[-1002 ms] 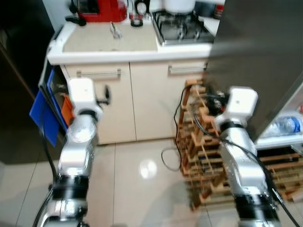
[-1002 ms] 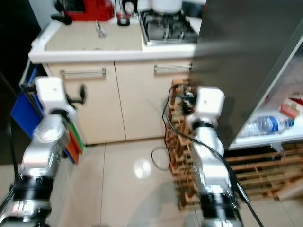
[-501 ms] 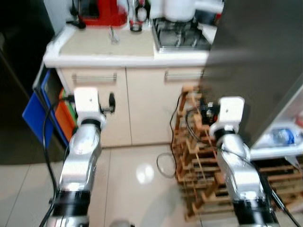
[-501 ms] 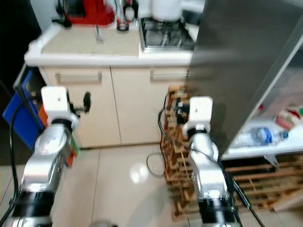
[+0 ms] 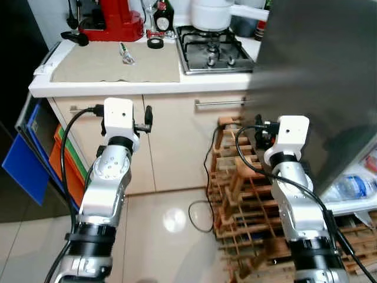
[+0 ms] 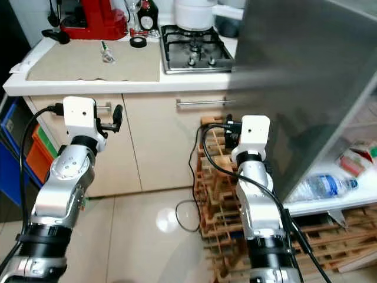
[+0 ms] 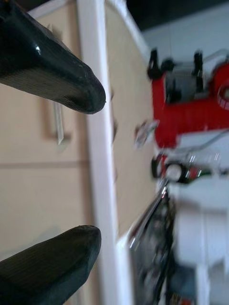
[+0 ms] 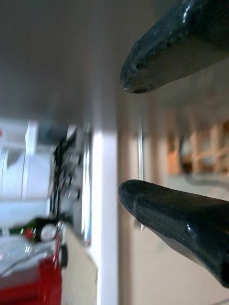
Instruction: Restocking fridge
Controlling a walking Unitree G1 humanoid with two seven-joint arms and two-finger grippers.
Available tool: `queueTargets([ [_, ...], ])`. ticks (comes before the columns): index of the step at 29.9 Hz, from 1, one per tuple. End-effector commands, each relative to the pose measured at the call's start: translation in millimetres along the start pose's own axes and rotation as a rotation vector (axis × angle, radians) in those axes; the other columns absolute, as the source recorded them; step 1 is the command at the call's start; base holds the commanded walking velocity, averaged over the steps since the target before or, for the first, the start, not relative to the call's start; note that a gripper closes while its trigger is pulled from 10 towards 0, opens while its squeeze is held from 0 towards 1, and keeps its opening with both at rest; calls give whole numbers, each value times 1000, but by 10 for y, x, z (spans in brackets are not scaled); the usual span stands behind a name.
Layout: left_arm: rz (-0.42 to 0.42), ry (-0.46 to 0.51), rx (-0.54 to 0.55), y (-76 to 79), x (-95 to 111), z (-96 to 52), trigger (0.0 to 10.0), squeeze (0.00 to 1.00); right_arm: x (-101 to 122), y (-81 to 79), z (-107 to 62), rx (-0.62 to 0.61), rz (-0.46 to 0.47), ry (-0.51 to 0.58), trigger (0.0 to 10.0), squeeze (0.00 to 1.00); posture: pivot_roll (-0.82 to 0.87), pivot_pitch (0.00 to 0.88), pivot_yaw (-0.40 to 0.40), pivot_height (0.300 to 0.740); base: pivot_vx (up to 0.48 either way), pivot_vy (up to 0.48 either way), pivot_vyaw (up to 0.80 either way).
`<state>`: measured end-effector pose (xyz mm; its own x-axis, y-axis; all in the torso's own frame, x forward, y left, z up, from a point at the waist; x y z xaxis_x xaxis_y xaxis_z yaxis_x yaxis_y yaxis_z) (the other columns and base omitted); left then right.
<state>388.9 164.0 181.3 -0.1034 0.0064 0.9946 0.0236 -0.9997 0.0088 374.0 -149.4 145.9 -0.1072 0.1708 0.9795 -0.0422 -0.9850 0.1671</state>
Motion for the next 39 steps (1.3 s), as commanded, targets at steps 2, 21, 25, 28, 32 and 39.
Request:
queueTargets([
  [2, -29, -9, 44, -129, -8, 28, 10000, 0, 49, -97, 23, 26, 1, 16, 10000, 0, 116, 33, -15, 740, 480, 0, 0],
  [21, -22, 13, 71, -166, 29, 22, 10000, 0, 101, -123, 89, 48, -5, 34, 10000, 0, 121, 27, -24, 740, 461, 0, 228],
  [25, -19, 21, 75, -186, 46, 24, 10000, 0, 116, -163, 98, 67, -2, 42, 10000, 4, 127, 18, -27, 740, 463, 0, 531],
  [28, -19, 25, 76, -192, 57, 27, 10000, 0, 159, -190, 101, 80, -3, 60, 10000, 39, 132, 14, -29, 740, 463, 0, 625],
  [32, -23, 37, 82, -205, 88, 29, 10000, 0, 158, -154, 127, 53, 0, 47, 10000, 0, 136, 9, -34, 740, 462, 0, 298],
  [39, 26, 147, 86, -229, 461, 92, 10000, 0, 314, -110, 176, 50, -8, 94, 10000, 0, 144, 0, -39, 740, 328, 0, 0],
])
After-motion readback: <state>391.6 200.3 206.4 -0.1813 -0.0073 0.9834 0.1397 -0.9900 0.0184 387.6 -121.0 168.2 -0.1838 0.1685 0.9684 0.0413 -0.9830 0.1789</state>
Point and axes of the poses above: a point about 5 cm out from each wrist's last joint towards the gripper, its own z axis pointing out of the wrist towards the gripper, its own x axis along the axis of the wrist's last joint, y = z × x, the point moved 6 cm from there along z, pointing out of the wrist towards the gripper, and after that the axes turned 7 degrees about -z, right-handed, at the moved point
